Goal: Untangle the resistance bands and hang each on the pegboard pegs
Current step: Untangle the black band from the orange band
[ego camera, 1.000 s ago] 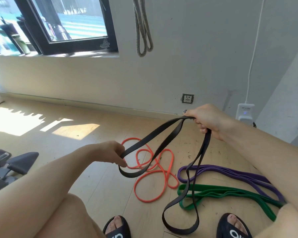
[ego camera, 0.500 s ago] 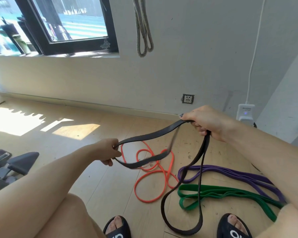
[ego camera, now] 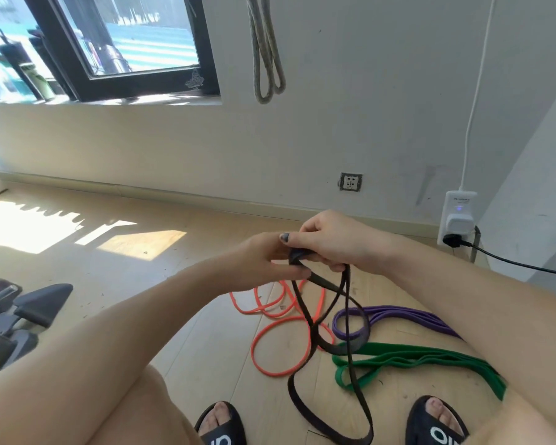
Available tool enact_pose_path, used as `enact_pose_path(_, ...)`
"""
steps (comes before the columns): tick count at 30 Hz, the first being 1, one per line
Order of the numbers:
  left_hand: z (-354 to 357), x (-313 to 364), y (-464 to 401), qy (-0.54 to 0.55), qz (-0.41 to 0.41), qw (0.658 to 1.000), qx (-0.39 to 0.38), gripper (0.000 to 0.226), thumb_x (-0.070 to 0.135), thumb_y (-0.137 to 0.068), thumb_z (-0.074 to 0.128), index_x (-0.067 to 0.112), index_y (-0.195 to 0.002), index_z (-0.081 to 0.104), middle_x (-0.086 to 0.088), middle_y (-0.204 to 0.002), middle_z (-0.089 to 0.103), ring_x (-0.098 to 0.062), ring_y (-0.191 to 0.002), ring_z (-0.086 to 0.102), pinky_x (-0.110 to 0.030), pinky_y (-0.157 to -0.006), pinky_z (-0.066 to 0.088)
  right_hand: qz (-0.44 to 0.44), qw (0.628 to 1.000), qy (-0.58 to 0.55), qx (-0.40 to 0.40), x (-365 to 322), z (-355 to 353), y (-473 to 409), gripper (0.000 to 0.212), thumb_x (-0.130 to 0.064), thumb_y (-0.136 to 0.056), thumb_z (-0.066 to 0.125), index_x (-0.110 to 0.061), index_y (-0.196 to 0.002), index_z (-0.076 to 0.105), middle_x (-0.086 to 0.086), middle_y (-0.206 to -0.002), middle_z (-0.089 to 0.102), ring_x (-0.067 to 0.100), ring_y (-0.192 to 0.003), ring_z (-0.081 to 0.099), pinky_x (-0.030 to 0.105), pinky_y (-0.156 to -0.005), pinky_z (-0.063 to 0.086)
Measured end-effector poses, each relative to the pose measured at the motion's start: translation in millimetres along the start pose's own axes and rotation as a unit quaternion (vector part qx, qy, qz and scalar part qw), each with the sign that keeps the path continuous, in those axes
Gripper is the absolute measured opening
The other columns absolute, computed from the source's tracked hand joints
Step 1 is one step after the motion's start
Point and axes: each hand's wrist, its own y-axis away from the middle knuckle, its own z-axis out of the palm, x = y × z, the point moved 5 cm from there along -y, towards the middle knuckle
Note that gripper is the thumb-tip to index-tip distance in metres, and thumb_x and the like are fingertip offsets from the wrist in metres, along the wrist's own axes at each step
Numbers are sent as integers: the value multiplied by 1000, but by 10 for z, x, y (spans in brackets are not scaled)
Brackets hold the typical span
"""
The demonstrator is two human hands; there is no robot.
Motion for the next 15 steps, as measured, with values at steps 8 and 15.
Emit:
enact_pose_path(8, -128, 44, 70, -52, -15, 999, -4, 14, 23, -99, 66, 17, -86, 65, 16, -67, 64, -3, -70, 67, -25, -69, 52, -19, 986, 135, -98, 11, -85, 135, 27, -32, -82, 83, -19, -99, 66, -3, -75, 68, 12, -60, 61, 27, -59, 51)
enact_pose_path(15, -193, 89, 155, -87, -23, 996, -22, 13, 26, -96, 70, 20, -87, 62, 12, -66, 58, -3, -61, 56, -16, -62, 41, -52, 985, 147, -77, 45, -111, 142, 12, -11, -85, 73, -17, -95, 70, 4, -85, 76, 16, -81, 74, 28, -75, 57)
